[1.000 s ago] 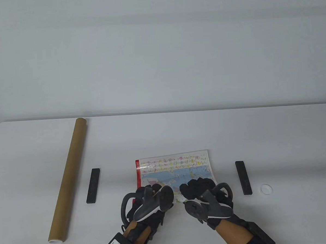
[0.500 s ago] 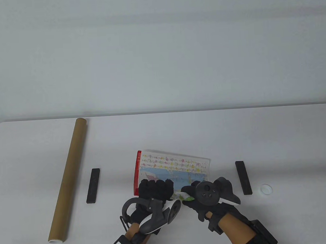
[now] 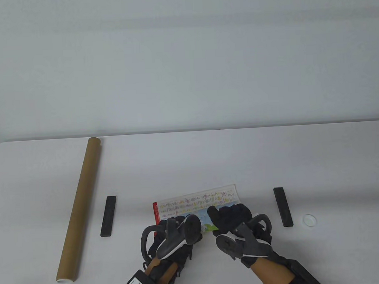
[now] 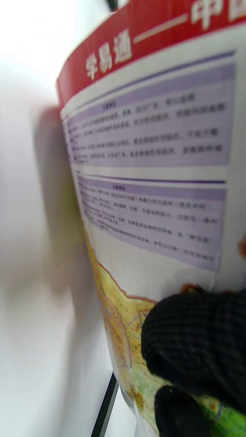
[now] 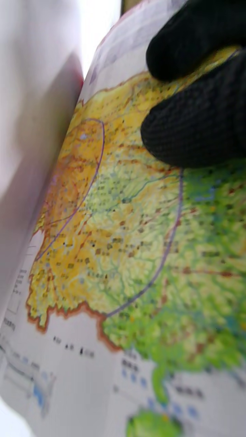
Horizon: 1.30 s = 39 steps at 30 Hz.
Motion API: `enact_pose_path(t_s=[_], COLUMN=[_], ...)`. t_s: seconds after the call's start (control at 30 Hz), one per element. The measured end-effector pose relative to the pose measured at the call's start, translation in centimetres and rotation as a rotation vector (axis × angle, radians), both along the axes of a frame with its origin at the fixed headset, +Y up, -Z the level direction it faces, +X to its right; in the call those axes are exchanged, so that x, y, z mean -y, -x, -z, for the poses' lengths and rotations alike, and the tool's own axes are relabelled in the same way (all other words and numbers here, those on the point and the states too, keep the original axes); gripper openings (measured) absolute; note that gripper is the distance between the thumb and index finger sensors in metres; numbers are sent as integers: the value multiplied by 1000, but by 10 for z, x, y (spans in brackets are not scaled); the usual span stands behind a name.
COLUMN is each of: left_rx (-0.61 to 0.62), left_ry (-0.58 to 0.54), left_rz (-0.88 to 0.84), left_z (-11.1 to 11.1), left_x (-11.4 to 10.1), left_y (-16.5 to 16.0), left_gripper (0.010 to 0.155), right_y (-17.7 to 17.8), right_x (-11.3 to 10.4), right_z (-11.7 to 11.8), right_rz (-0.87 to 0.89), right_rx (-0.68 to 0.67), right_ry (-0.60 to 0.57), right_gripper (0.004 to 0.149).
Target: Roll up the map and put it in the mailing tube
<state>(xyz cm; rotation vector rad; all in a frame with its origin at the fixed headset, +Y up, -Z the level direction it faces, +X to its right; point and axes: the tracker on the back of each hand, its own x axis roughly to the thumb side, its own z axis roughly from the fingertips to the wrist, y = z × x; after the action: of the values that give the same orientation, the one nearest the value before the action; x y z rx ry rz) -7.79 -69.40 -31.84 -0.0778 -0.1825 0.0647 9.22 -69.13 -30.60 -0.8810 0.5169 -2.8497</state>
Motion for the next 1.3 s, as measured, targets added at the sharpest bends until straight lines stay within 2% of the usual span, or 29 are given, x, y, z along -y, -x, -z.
enact_pose_path(t_s=[0.07,0.13,0.27,0.37,0.47,0.6,0.73,0.8,1.0,1.3], left_rx=[14,32,61,81,84,101,94,90,58,10], left_ry=[31,33,-69,-200,-287,-349,-376,-346,-206,69], left_rz=[-31,-19,52,166,233,258,282,271,164,-79], left_z=[0,0,-5,-14,-20,-23,-24,-22,-14,2], left_x=[2,2,0,-3,-6,-7,-8,-8,-7,2], left_y=[0,-1,-8,-16,-21,-22,-22,-21,-13,7], left_gripper=[59,59,60,63,68,71,70,65,56,49], right_y=[0,0,-3,-9,-16,-22,-21,-20,-10,0], right_x=[0,1,2,4,6,9,10,10,4,-2], right_z=[1,4,9,15,23,28,28,26,15,2], right_rz=[-17,-22,-4,43,133,209,218,192,71,-79], right_rx=[7,24,42,63,77,63,37,30,25,29], right_ry=[-13,47,114,172,274,378,397,385,193,13], right_gripper=[63,59,54,52,52,51,54,58,64,69])
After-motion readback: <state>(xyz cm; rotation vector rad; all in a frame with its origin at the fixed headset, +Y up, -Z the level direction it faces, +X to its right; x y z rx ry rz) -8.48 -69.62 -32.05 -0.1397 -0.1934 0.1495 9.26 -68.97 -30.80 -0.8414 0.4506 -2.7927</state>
